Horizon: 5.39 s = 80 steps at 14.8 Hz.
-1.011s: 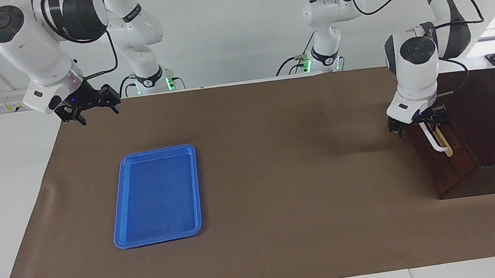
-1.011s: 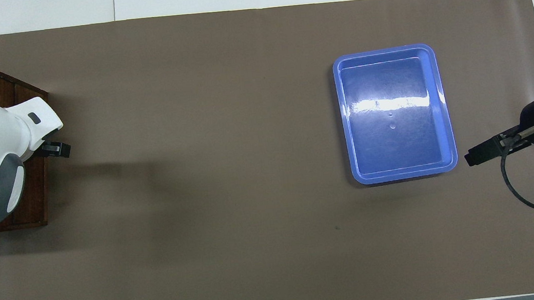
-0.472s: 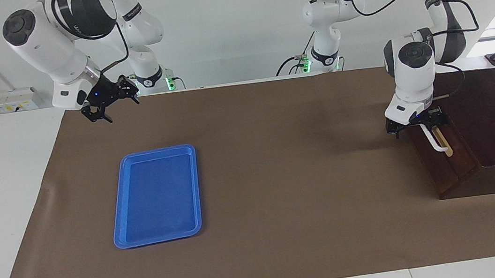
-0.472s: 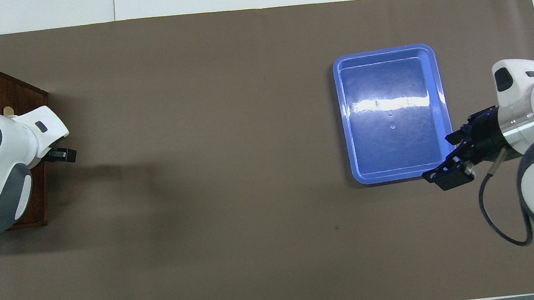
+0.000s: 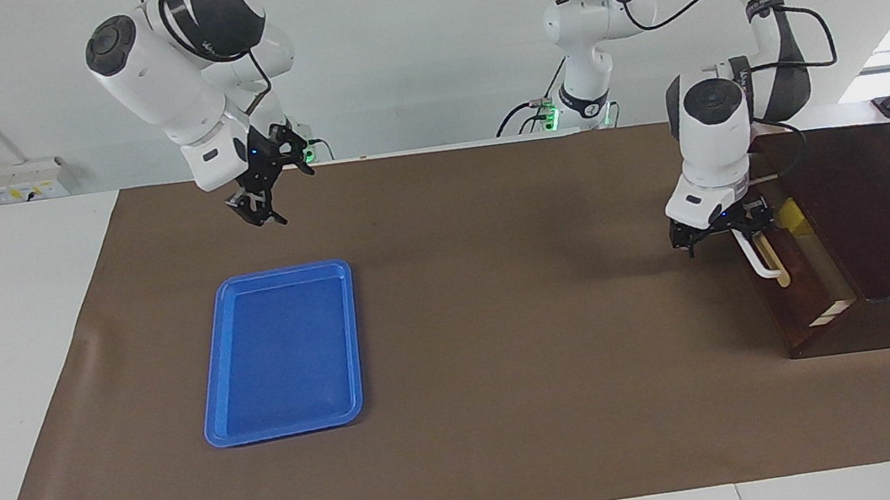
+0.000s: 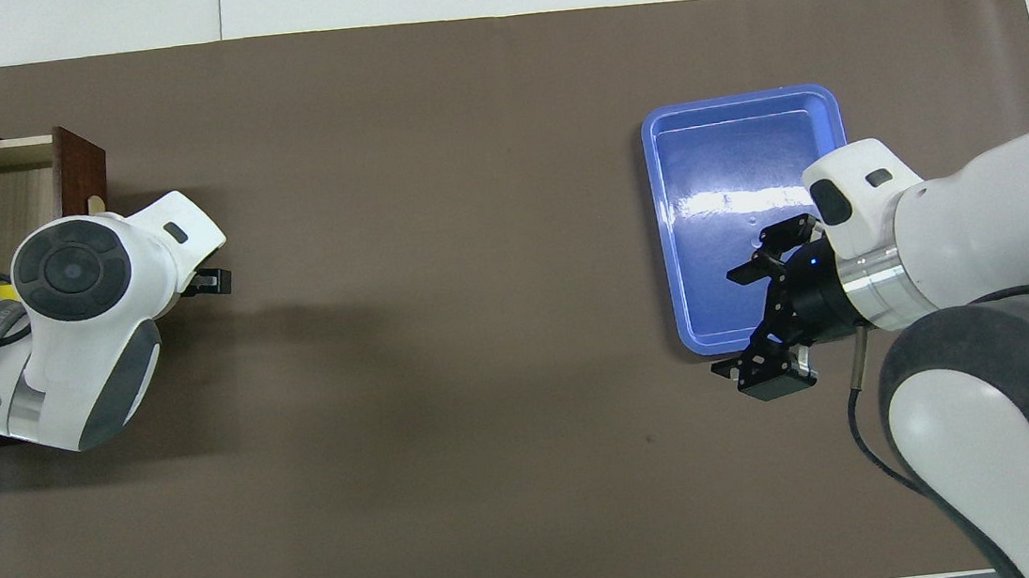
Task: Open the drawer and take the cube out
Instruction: 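Reach the left gripper into the drawer while the right gripper moves toward center, then grasp the yellow cube inside the drawer with the left gripper, then lift the yellow cube out and carry it toward the right gripper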
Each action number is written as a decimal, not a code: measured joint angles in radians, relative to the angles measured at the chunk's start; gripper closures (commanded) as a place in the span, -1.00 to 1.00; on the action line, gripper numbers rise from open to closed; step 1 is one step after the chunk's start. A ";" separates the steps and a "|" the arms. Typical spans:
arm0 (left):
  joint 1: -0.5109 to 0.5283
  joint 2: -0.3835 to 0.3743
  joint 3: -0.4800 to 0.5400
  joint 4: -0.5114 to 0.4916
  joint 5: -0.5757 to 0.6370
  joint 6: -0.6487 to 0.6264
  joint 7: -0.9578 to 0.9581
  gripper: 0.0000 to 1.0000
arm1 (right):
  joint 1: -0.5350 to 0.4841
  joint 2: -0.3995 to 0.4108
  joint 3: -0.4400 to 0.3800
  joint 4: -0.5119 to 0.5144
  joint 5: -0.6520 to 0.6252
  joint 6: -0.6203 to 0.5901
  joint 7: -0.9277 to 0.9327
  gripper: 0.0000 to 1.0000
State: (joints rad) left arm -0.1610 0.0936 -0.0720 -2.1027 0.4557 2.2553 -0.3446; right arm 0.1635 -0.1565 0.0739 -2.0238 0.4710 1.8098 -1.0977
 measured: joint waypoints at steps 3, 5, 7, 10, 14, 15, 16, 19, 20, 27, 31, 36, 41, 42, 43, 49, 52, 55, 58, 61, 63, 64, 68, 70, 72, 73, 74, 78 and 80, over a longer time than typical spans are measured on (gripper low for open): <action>-0.043 0.001 0.001 0.000 -0.046 0.000 -0.043 -1.00 | 0.016 0.027 -0.001 -0.027 0.108 0.041 -0.203 -1.00; -0.057 0.001 0.002 0.001 -0.056 -0.002 -0.047 -1.00 | 0.035 0.055 0.000 -0.050 0.165 0.098 -0.319 -1.00; -0.060 0.001 0.003 0.002 -0.061 -0.002 -0.049 -1.00 | 0.064 0.081 -0.001 -0.056 0.185 0.139 -0.382 -1.00; -0.068 0.001 0.006 0.002 -0.068 -0.003 -0.056 -1.00 | 0.101 0.107 0.000 -0.059 0.216 0.192 -0.427 -1.00; -0.071 0.002 0.004 0.036 -0.092 -0.062 -0.063 -1.00 | 0.157 0.156 0.000 -0.062 0.330 0.278 -0.513 -1.00; -0.074 0.007 0.003 0.072 -0.113 -0.109 -0.064 -1.00 | 0.166 0.168 0.000 -0.063 0.358 0.287 -0.527 -1.00; -0.081 0.014 0.002 0.121 -0.139 -0.157 -0.064 -1.00 | 0.173 0.176 0.000 -0.063 0.381 0.294 -0.536 -1.00; -0.089 0.029 0.004 0.271 -0.217 -0.299 -0.081 -1.00 | 0.188 0.181 0.000 -0.061 0.427 0.326 -0.575 -1.00; -0.081 0.028 0.011 0.323 -0.246 -0.350 -0.101 -1.00 | 0.198 0.181 -0.001 -0.061 0.455 0.338 -0.609 -1.00; 0.163 -0.018 0.041 0.428 -0.328 -0.478 -0.448 -1.00 | 0.247 0.181 -0.001 -0.061 0.526 0.373 -0.704 -1.00; 0.212 -0.053 0.042 0.285 -0.328 -0.351 -0.764 -1.00 | 0.287 0.182 -0.001 -0.061 0.528 0.425 -0.705 -1.00; 0.261 -0.092 0.041 0.141 -0.329 -0.232 -0.995 -1.00 | 0.308 0.184 -0.001 -0.064 0.569 0.430 -0.700 -1.00; 0.260 -0.092 0.030 0.051 -0.329 -0.136 -1.108 -1.00 | 0.300 0.199 -0.009 -0.065 0.582 0.349 -0.698 -1.00; 0.260 -0.092 0.030 0.040 -0.329 -0.124 -1.111 -1.00 | 0.301 0.200 -0.009 -0.065 0.583 0.344 -0.698 -1.00; 0.261 -0.092 0.030 0.031 -0.329 -0.114 -1.114 -0.62 | 0.301 0.200 -0.009 -0.065 0.584 0.341 -0.698 -1.00; 0.262 -0.089 0.035 0.045 -0.330 -0.103 -1.172 1.00 | 0.302 0.289 -0.008 0.001 0.640 0.332 -0.697 -1.00; 0.259 -0.069 0.029 0.165 -0.333 -0.227 -1.176 1.00 | 0.305 0.317 -0.007 0.034 0.640 0.369 -0.697 -1.00; 0.234 -0.054 0.020 0.333 -0.345 -0.409 -1.179 1.00 | 0.307 0.319 -0.005 0.042 0.640 0.374 -0.698 -1.00; 0.142 -0.054 0.014 0.422 -0.376 -0.500 -1.289 1.00 | 0.309 0.319 -0.005 0.045 0.640 0.374 -0.700 -1.00; -0.026 -0.042 0.004 0.413 -0.379 -0.487 -1.520 1.00 | 0.328 0.320 -0.004 0.046 0.640 0.375 -0.706 -1.00; -0.156 -0.034 0.001 0.346 -0.380 -0.446 -1.666 1.00 | 0.336 0.321 -0.004 0.047 0.640 0.375 -0.716 -1.00; -0.197 -0.033 0.001 0.313 -0.380 -0.436 -1.707 1.00 | 0.342 0.321 -0.004 0.047 0.640 0.375 -0.716 -1.00; -0.297 -0.032 0.001 0.225 -0.380 -0.374 -1.877 1.00 | 0.375 0.322 -0.004 0.045 0.640 0.395 -0.718 -1.00; -0.319 -0.034 0.001 0.203 -0.380 -0.361 -1.913 1.00 | 0.386 0.332 -0.004 0.044 0.640 0.404 -0.746 -1.00; -0.328 -0.038 0.002 0.190 -0.380 -0.347 -1.924 1.00 | 0.386 0.349 -0.005 0.045 0.640 0.410 -0.768 -1.00; -0.329 -0.040 0.002 0.187 -0.380 -0.343 -1.925 1.00 | 0.385 0.358 -0.005 0.047 0.640 0.412 -0.781 -1.00; -0.329 -0.041 0.002 0.186 -0.380 -0.341 -1.925 1.00 | 0.384 0.366 -0.006 0.050 0.640 0.414 -0.799 -1.00; -0.331 -0.043 0.002 0.186 -0.380 -0.338 -1.925 1.00 | 0.378 0.404 -0.012 0.074 0.657 0.416 -0.844 -1.00; -0.331 -0.043 0.002 0.185 -0.380 -0.338 -1.925 1.00 | 0.378 0.422 -0.014 0.099 0.678 0.416 -0.845 -1.00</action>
State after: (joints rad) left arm -0.4922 0.0503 -0.0700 -1.9173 0.0759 1.9176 -2.2700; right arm 0.5410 0.2651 0.0597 -1.9245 1.1493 2.2261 -1.9428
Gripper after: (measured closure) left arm 0.449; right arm 0.000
